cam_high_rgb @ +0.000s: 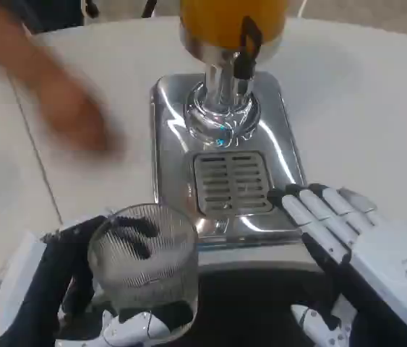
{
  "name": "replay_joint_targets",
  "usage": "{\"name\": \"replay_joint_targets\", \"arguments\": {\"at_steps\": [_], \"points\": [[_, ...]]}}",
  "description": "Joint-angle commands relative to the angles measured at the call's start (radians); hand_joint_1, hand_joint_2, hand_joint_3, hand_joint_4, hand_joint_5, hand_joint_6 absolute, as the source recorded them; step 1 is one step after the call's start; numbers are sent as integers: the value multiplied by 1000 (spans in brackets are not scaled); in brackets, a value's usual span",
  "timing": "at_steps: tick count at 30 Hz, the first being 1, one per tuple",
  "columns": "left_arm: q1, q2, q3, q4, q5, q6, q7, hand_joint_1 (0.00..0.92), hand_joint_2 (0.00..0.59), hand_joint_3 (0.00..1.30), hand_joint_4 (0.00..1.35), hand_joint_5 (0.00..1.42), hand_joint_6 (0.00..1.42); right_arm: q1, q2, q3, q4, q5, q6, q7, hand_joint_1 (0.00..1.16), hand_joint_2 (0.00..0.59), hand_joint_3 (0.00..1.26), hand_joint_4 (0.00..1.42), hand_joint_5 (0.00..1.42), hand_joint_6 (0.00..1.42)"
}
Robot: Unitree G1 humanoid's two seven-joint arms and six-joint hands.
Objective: Grasp the cup under the faucet to collect the drink, then remove the cup.
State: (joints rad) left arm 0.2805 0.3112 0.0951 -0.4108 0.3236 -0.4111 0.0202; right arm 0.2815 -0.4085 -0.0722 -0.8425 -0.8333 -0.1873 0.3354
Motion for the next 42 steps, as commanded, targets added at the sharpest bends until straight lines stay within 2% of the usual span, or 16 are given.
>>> {"name": "replay_joint_targets", "arguments": {"at_steps": [1, 8, 14, 22, 28, 42], "points": [[-3, -15, 0, -13, 0, -2, -4, 695, 45, 1200, 1192, 1424, 1424, -2, -6, -5, 5, 12, 4, 15, 171, 586, 0, 0, 0, 30], [-10, -22, 5, -5, 23, -16, 10, 691, 48, 1206, 1192, 1424, 1424, 3, 7, -6, -5, 0, 19, 17, 175, 586, 0, 0, 0, 32], [-78, -66, -19, 45, 69, 28, 33, 689, 50, 1208, 1192, 1424, 1424, 10, 72, 3, -6, -38, 116, 26, 182, 586, 0, 0, 0, 33], [-304, -173, -94, 267, 175, 75, 165, 687, 50, 1201, 1192, 1424, 1424, 34, 96, 46, -26, -106, 137, 44, 257, 586, 0, 0, 0, 45], [-473, -205, -146, 455, 217, 78, 252, 687, 51, 1198, 1181, 1424, 1424, -6, 114, 80, -21, -142, 164, 69, 264, 586, 0, 0, 0, 46], [-780, -274, -269, 847, 245, 43, 418, 695, 57, 1180, 1166, 1424, 1424, -55, 135, 83, -66, -176, 231, 159, 277, 586, 0, 0, 0, 48]]}}
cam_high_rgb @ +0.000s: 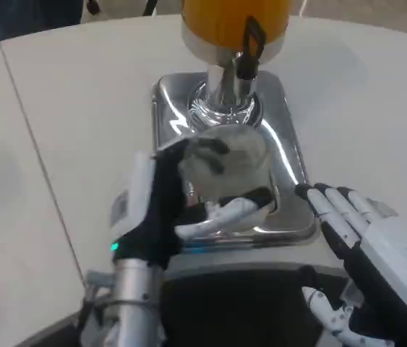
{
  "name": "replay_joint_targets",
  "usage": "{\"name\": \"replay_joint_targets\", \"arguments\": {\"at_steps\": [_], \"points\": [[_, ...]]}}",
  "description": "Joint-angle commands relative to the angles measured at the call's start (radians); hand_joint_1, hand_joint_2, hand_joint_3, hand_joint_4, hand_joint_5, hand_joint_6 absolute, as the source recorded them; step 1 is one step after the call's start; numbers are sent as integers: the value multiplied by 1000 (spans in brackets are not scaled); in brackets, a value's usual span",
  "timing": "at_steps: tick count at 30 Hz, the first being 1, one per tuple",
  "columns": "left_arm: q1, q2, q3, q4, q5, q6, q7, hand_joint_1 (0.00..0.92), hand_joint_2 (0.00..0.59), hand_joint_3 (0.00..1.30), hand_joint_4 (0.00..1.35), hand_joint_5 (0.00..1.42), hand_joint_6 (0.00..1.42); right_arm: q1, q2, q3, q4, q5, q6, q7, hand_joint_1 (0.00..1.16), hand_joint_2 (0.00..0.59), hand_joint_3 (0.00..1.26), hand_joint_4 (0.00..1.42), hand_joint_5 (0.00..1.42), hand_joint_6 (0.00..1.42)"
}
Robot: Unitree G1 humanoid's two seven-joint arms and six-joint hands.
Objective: Grasp the cup under the faucet to collect the drink, then remove the cup.
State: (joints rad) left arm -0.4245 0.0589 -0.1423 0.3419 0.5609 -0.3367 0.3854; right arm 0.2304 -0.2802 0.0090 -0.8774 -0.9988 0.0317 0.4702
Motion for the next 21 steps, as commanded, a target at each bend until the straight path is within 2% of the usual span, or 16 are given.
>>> {"name": "replay_joint_targets", "arguments": {"at_steps": [1, 14, 18, 21], "points": [[-105, -26, -37, 137, 7, -32, 68, 695, 58, 1180, 1166, 1424, 1424, -5, 8, 2, -34, -11, 14, 30, 277, 586, 0, 0, 0, 48], [-325, -26, -57, 500, 11, -35, 293, 695, 69, 1137, 1123, 1406, 1424, -31, 35, 11, -37, -39, 38, 67, 284, 586, 0, 0, 0, 48], [-354, -17, -69, 576, 16, -32, 357, 691, 92, 1067, 1111, 1380, 1424, -45, 29, -2, -20, -30, 45, 70, 286, 586, 0, 0, 0, 48], [-366, -12, -93, 619, 27, -30, 394, 634, 120, 914, 1122, 1278, 1416, -58, 28, -9, -10, -27, 52, 68, 287, 586, 0, 0, 0, 48]]}}
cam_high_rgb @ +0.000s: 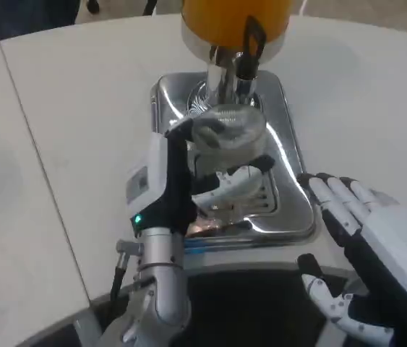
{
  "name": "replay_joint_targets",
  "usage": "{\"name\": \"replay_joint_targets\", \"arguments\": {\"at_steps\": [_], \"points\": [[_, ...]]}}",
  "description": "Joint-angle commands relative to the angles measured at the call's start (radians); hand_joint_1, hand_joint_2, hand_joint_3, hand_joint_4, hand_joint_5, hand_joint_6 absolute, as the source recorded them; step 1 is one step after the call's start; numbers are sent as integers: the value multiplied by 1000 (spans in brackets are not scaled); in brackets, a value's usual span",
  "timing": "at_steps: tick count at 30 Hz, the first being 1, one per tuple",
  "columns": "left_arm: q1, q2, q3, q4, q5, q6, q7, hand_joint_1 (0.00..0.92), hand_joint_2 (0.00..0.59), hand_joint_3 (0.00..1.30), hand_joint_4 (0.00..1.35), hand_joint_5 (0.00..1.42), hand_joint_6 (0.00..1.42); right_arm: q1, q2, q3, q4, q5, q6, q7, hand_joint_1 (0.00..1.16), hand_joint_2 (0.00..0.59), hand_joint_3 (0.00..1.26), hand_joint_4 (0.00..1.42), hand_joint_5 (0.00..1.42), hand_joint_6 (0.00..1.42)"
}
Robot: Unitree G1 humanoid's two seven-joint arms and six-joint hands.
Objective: Grasp the cup under the faucet to collect the drink, then remove the cup.
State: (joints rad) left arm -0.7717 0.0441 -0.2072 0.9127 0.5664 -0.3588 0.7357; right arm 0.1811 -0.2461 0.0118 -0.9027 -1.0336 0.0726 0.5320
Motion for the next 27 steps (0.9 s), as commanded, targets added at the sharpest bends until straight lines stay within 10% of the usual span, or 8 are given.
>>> {"name": "replay_joint_targets", "arguments": {"at_steps": [1, 13, 27], "points": [[-23, 3, -35, 61, 23, -5, 54, 621, 120, 875, 1090, 1250, 1401, -10, -6, -12, 16, 9, 12, 7, 287, 586, 0, 0, 0, 48], [-5, 33, -78, 72, -27, -106, -69, 418, 74, 212, 223, 634, 674, -35, -6, 7, 44, 19, 28, 16, 291, 586, 0, 0, 0, 59], [49, 69, -59, -13, -50, -117, -94, 414, 73, 129, 75, 429, 417, -10, 15, 15, 15, 24, 29, -3, 287, 586, 0, 0, 0, 64]]}}
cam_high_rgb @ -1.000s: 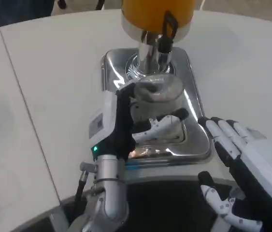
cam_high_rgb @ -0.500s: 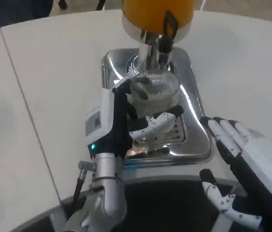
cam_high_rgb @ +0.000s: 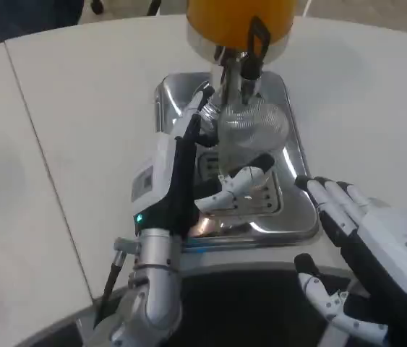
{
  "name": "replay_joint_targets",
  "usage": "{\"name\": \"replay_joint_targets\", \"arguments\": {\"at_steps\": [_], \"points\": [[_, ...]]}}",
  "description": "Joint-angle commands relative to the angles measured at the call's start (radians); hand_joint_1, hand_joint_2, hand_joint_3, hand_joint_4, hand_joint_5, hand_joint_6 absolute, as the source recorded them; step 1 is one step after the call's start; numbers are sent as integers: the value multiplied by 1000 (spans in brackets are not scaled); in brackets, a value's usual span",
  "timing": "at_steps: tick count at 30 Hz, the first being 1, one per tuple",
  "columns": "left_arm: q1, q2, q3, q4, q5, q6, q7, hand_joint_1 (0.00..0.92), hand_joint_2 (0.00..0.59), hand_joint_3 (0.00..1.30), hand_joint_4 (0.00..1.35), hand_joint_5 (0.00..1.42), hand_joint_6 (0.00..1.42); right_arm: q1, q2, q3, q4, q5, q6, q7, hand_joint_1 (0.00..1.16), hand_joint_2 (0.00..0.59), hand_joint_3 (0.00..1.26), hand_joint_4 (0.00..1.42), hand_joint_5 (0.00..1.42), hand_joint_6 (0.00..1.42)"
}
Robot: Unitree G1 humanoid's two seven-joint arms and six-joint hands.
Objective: Grasp the cup under the faucet to collect the drink, then remove the cup.
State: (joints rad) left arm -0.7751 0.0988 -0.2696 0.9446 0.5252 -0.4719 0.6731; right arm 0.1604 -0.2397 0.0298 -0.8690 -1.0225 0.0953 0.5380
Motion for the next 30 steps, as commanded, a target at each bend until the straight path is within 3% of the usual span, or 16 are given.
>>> {"name": "replay_joint_targets", "arguments": {"at_steps": [1, 8, 17, 20, 22, 24, 27, 30], "points": [[68, 26, 13, -72, -17, -1, -40, 414, 73, 125, 72, 415, 404, 13, 13, -4, -23, 15, 6, -15, 286, 586, 0, 0, 0, 64], [248, 153, 104, -366, -48, 48, -135, 414, 72, 89, 29, 342, 337, 32, 37, -5, -30, 47, -4, -52, 274, 586, 0, 0, 0, 78], [485, 265, 211, -710, -32, 153, -242, 386, 107, 31, 0, 264, 266, 40, 62, -7, -63, 108, 7, -80, 276, 586, 3, 0, 0, 80], [608, 293, 253, -901, -31, 243, -332, 317, 134, 0, 0, 185, 206, -16, 139, 7, -118, 113, 98, -54, 278, 586, 4, 0, 0, 80], [672, 307, 267, -1009, -8, 294, -383, 269, 137, 0, 0, 129, 167, -76, 171, 17, -124, 120, 146, -40, 280, 586, 5, 0, 0, 80], [733, 323, 270, -1094, 22, 321, -424, 241, 139, 0, 0, 91, 147, -142, 169, 20, -99, 132, 184, -11, 283, 586, 5, 0, 0, 80], [853, 347, 244, -1224, 118, 357, -497, 191, 141, 0, 0, 45, 109, -240, 204, 9, -29, 169, 260, -30, 291, 586, 0, 0, 0, 71], [920, 343, 211, -1280, 201, 372, -528, 134, 127, 0, 0, 1, 46, -327, 204, -1, 32, 194, 281, -73, 297, 586, 0, 0, 0, 67]]}}
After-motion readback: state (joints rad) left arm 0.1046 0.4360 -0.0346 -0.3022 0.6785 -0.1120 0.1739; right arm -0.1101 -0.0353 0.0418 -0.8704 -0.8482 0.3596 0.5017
